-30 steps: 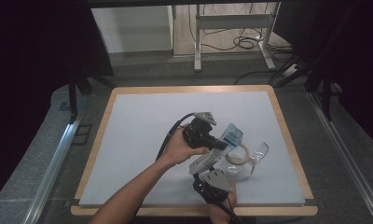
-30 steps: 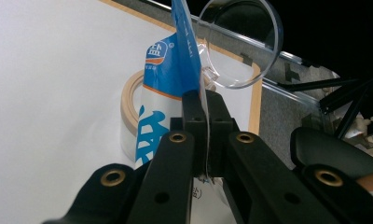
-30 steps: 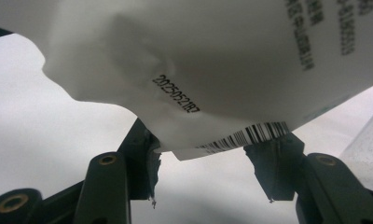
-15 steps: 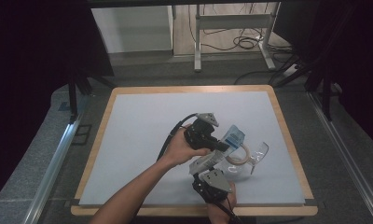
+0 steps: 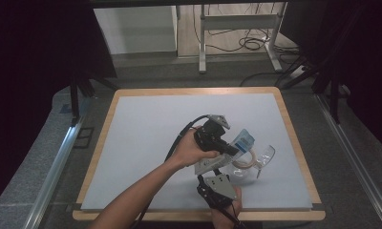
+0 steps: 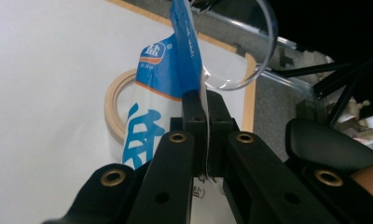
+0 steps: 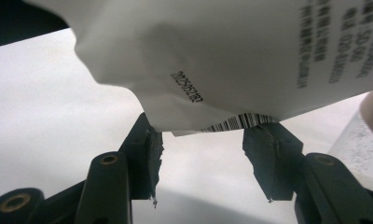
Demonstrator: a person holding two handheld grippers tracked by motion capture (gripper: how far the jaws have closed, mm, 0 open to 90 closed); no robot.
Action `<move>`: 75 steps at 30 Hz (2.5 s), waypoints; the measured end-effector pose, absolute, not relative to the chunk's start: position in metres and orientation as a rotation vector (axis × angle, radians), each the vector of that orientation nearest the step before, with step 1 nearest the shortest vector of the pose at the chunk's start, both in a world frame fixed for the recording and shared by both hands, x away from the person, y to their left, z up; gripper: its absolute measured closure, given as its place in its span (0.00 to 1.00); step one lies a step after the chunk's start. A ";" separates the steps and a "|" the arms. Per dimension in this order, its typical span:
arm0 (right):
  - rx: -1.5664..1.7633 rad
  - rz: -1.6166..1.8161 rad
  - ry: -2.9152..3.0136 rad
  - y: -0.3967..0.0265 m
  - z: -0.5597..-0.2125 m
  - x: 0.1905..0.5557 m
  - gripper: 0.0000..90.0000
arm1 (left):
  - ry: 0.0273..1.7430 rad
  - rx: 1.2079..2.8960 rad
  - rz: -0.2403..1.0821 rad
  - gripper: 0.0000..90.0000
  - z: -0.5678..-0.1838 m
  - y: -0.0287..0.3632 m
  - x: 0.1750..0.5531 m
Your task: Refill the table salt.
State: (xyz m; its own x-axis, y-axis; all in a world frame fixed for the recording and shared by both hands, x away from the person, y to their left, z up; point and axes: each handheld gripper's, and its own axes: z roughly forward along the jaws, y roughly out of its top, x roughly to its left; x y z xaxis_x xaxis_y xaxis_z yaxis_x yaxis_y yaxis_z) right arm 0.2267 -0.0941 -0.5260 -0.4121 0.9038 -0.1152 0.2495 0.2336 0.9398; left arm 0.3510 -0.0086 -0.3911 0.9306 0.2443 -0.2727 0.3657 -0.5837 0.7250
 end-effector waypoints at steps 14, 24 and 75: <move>1.001 1.390 1.942 -0.125 -0.534 0.232 0.40 | 0.431 2.192 -0.136 1.00 -0.382 0.029 0.350; 1.027 1.418 1.997 -0.132 -0.533 0.246 0.14 | 0.407 2.188 -0.133 1.00 -0.378 0.035 0.345; 1.021 1.429 1.827 -0.102 -0.528 0.245 0.31 | 0.452 2.203 -0.110 1.00 -0.372 0.020 0.350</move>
